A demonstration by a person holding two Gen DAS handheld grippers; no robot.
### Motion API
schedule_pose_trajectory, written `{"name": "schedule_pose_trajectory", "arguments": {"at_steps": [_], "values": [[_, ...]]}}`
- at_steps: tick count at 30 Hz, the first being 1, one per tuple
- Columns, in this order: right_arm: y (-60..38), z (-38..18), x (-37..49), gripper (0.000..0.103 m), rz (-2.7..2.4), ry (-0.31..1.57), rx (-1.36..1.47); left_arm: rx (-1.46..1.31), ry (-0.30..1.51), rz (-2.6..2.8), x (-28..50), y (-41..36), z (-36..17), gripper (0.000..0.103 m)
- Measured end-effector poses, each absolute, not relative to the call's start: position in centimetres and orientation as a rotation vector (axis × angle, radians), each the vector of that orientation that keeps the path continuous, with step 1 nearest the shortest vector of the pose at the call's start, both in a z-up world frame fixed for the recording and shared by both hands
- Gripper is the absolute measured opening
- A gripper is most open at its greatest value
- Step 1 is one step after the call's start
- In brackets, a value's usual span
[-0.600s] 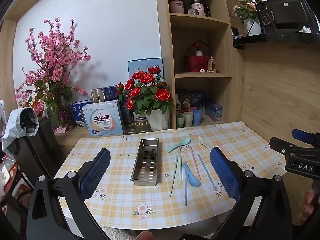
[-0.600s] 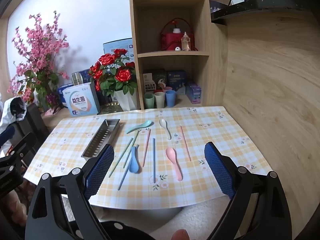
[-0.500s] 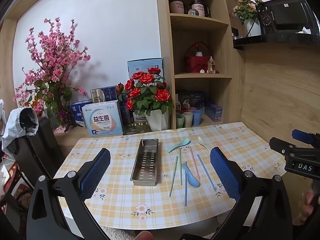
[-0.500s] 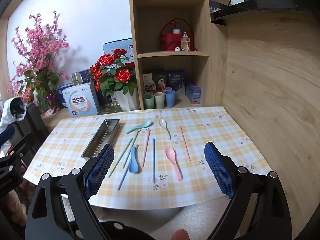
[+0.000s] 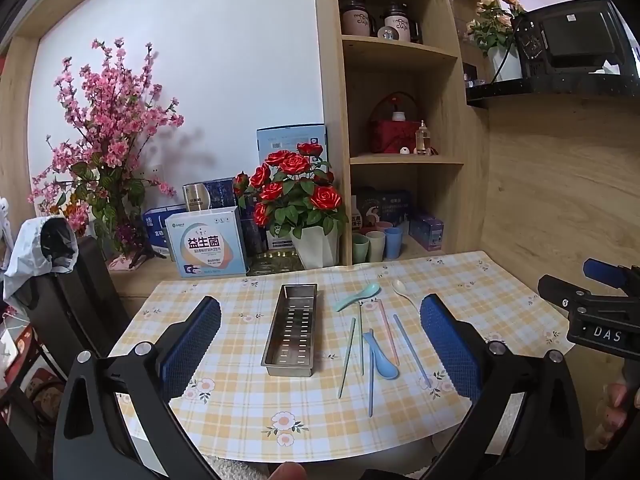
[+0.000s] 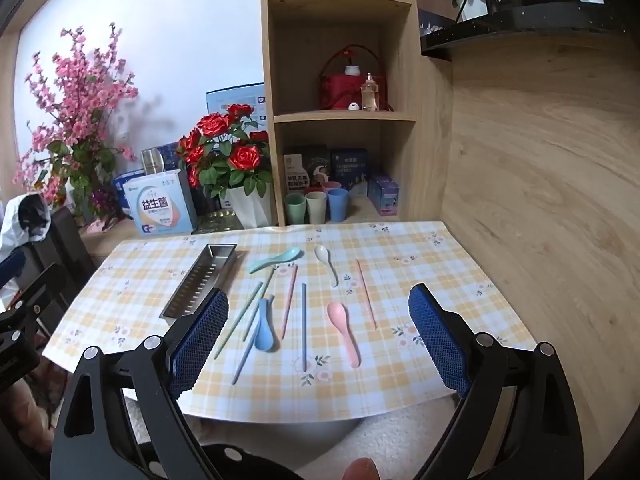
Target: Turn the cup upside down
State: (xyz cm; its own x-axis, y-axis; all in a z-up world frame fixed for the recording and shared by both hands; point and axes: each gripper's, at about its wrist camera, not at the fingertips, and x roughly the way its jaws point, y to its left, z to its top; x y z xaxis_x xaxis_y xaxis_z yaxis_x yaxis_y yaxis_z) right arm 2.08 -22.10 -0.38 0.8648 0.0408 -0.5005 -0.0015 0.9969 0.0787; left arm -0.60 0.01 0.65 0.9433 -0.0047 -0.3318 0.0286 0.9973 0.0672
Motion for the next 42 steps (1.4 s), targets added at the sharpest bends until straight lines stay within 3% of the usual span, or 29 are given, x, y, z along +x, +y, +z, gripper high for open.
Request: {"name": "schedule_pose_trajectory", "arguments": {"at_steps": [42], "values": [[-21.9,-0.6,1.8,0.089,0.019,0.515,0.071,0.061,0.328,-0.014,-1.1,1.2,0.2,0.098]]}}
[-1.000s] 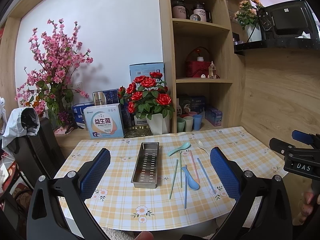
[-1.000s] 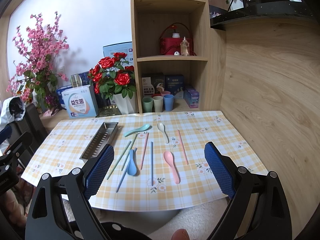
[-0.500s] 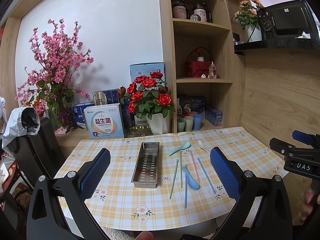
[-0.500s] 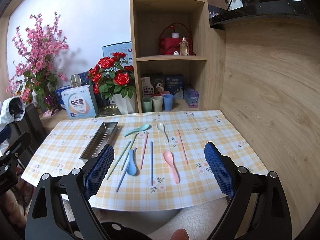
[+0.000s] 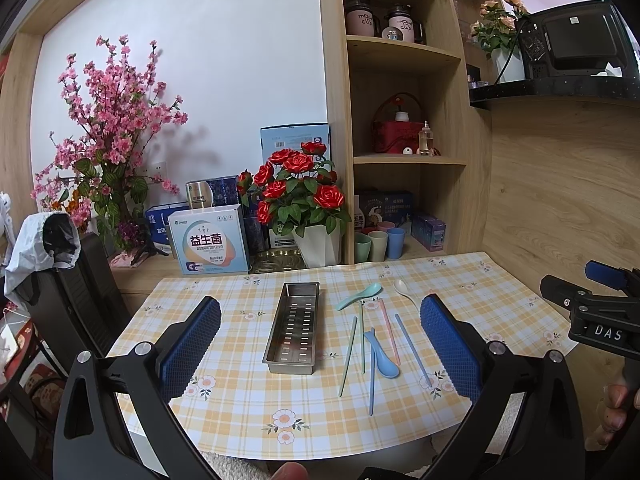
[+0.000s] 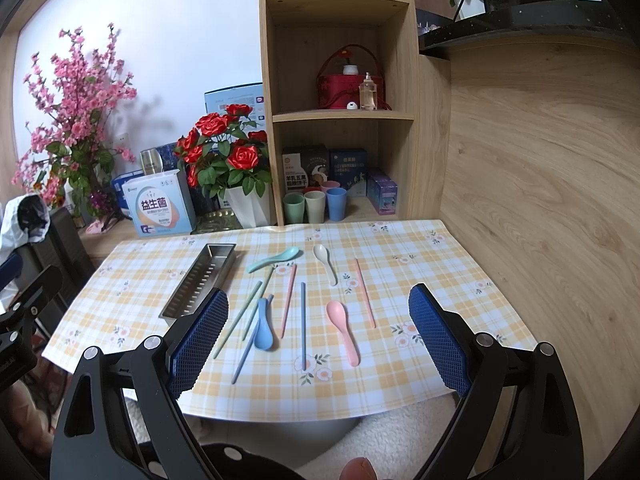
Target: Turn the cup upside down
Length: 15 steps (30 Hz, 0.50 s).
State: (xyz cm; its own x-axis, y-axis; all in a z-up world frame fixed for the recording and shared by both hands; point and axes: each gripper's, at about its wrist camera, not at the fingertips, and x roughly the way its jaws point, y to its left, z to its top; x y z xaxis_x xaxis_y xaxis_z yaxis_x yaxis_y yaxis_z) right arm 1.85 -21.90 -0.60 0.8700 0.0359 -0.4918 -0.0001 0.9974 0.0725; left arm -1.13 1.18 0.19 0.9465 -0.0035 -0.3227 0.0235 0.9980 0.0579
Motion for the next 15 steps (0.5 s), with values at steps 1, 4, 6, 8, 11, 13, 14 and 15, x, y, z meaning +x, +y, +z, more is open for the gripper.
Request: {"name": "schedule_pose_trajectory", "arguments": {"at_steps": [1,4,6,8,11,13,14,15], "values": [[-21.92,-0.59,1.84,0.089,0.019,0.516,0.071,0.061,0.328,-0.013,-1.17,1.24,0.18,0.098],[-21.89,-0.63,1.86,0.089,0.018,0.516,0.072,0.062,0.329,-0.014,-1.17,1.28,0.18,0.098],[-21.93,-0.58,1.81,0.089,0.018,0.515,0.072,0.061,0.329,-0.014,-1.16,1.27,0.18,0.098],[-21.91,-0.6,1.83,0.089,0.019,0.514,0.071,0.062,0.328,-0.014,-1.13,1.22,0.17,0.098],[-21.92,-0.61,1.81,0.089,0.018,0.513,0.073,0.061,0.329,-0.014,-1.18,1.36,0.16,0.098],[-21.96,-0.33,1.97,0.089,0.016,0.514,0.075,0.059,0.332,-0.014,-1.18,1.35,0.13,0.098],[-22.0,-0.27,1.96,0.089,0.016,0.514,0.075,0.059,0.333,-0.013,-1.19,1.39,0.05,0.098],[-21.97,-0.32,1.94,0.089,0.016,0.513,0.074,0.058,0.333,-0.013,-1.28,1.5,0.03,0.098]]}}
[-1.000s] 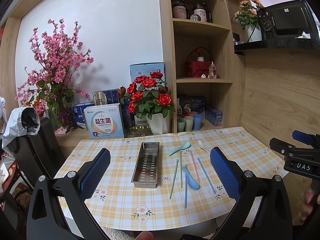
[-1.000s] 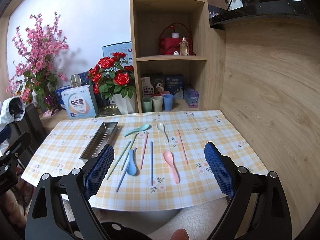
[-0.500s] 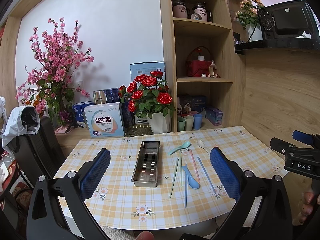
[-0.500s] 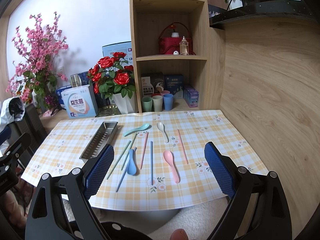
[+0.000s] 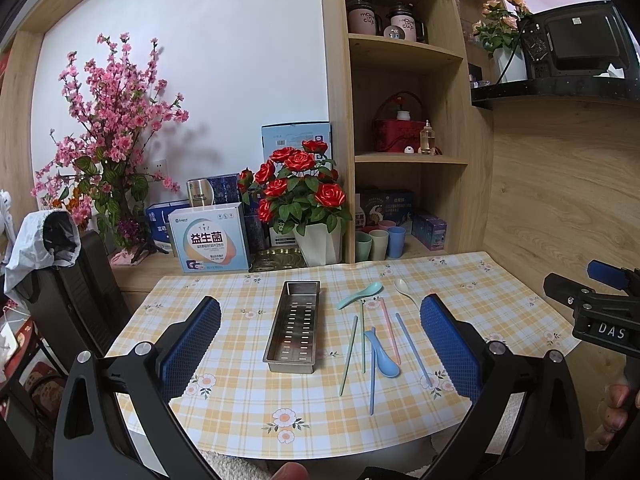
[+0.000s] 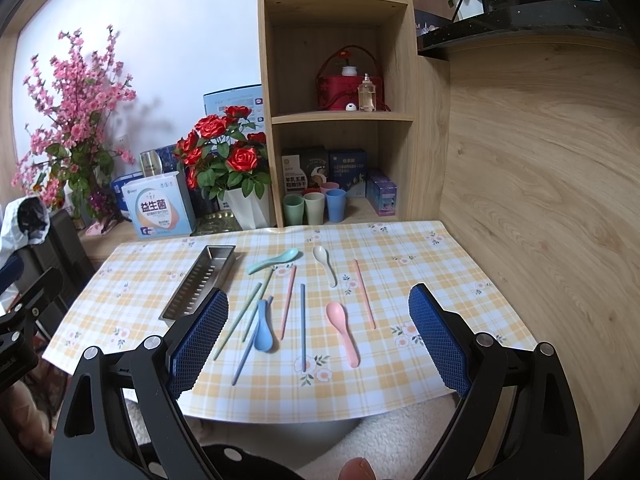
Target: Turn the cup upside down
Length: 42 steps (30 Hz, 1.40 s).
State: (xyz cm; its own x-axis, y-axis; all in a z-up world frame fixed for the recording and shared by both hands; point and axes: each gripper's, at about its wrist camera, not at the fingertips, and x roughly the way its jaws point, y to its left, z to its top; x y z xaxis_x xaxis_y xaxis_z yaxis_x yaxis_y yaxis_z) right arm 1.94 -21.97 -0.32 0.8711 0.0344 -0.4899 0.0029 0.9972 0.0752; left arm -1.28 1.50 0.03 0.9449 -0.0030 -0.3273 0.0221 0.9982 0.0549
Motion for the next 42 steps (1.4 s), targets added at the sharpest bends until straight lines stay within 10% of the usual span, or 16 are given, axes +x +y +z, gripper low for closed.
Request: {"name": "schedule_pose_trajectory", "arguments": {"at_steps": [29,42], "values": [[-24.1,-1.1,9.3,0.089,0.074,0.503,0.082,0.095,0.408,-0.071,5.7,3.6,-0.6,0.098],[-24.0,-10.1,21.0,0.089,0.05,0.694,0.039,0.099,0.646,-0.167,16.9,5.0,-10.0,0.097]]}}
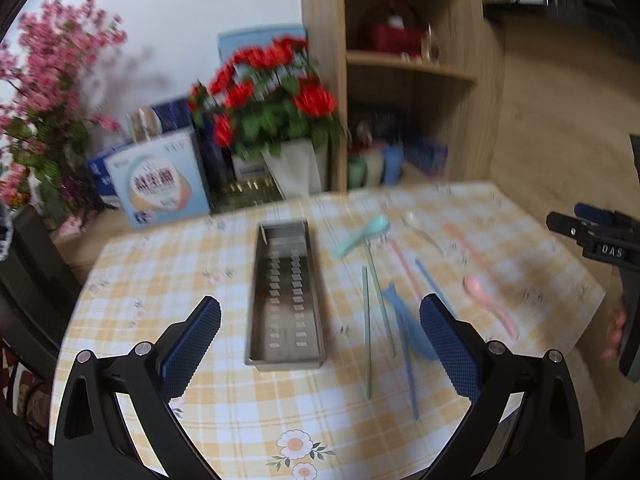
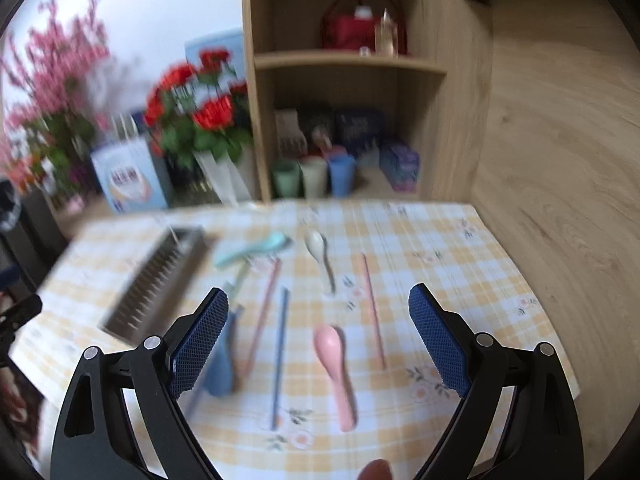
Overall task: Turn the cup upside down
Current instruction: 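Lower the left tool onto the green chopstick and close on it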
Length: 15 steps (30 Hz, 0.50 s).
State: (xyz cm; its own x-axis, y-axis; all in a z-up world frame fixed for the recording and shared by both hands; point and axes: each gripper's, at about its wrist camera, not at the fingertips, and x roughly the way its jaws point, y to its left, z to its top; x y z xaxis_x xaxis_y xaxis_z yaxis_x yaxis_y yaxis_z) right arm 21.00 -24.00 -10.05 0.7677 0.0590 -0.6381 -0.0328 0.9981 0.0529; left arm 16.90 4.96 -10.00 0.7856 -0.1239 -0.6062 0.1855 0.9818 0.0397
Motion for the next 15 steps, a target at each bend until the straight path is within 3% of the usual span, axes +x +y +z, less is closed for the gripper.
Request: {"name": "schedule_pose_trajectory", "arguments": {"at_steps": [1,5,9,15], "values": [[-24.1,-10.9,21.5,0.089,0.05,0.716,0.047,0.097,0.668,-0.179,17.5,4.7,-10.9,0.096],[-24.5,-14.3,23.0,0.089,0.078,0.789,0.061,0.076,0.79,-0.259,20.7,3.3,-14.8,0.073],[-25.1,-16.7,23.8,0.089,0.079,0.84,0.074,0.078,0.866,-0.292,23.7,1.7,-17.5,0.06],[-26.6,-18.5,24.9,0.088,0.059,0.866,0.086,0.099,0.994,-0.341,28.1,-0.3,-21.3,0.032]]}}
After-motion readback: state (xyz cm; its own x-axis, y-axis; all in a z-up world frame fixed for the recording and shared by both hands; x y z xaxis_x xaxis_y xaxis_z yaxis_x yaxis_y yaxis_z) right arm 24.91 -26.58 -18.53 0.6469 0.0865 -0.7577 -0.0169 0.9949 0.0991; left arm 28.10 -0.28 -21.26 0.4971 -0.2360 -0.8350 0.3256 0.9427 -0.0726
